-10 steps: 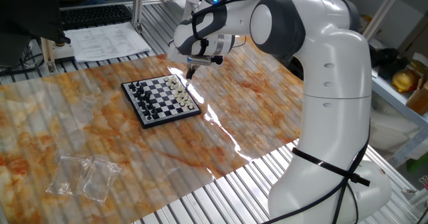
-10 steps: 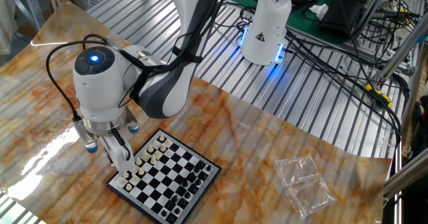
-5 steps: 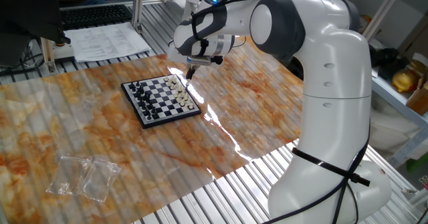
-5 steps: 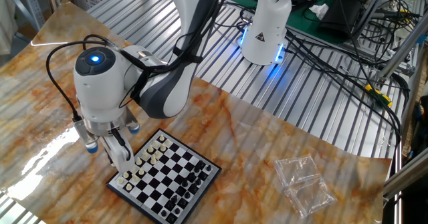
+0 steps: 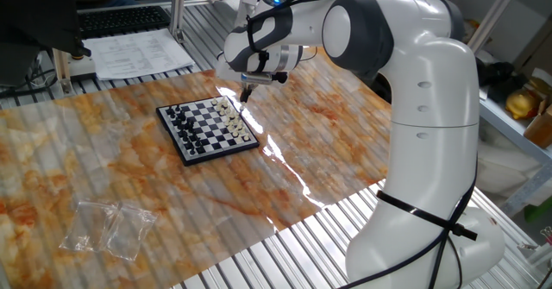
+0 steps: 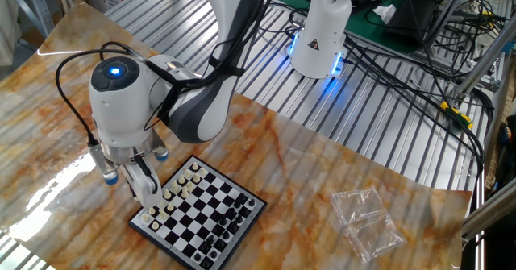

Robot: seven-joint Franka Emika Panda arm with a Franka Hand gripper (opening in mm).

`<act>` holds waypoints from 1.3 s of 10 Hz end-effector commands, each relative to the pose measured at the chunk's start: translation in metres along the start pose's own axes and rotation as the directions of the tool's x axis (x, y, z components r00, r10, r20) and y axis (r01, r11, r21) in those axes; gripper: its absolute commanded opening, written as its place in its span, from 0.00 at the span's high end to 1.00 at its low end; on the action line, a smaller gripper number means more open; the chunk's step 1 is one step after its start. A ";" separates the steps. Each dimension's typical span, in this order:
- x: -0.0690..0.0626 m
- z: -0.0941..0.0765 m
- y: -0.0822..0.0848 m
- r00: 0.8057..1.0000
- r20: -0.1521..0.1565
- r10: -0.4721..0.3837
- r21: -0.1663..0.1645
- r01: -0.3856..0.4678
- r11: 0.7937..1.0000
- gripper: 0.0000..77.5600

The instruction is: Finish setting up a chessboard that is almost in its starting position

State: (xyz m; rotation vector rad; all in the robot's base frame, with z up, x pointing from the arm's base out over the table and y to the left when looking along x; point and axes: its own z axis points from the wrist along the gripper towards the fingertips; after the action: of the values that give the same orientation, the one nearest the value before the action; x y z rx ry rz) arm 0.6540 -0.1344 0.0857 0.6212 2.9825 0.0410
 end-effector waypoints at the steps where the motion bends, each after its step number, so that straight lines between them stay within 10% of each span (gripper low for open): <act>1: -0.001 -0.002 0.000 1.000 0.005 0.004 0.000 -0.004 1.000 0.99; 6: -0.001 -0.002 0.000 1.000 0.005 0.011 0.000 -0.011 1.000 0.99; 7: -0.001 -0.002 0.000 1.000 0.005 0.011 0.000 -0.011 1.000 0.00; 13: -0.001 -0.002 0.000 1.000 0.005 0.011 0.000 -0.011 1.000 0.00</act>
State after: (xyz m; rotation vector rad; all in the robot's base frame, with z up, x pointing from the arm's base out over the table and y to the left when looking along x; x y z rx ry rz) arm 0.6531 -0.1342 0.0847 0.6333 2.9819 0.0410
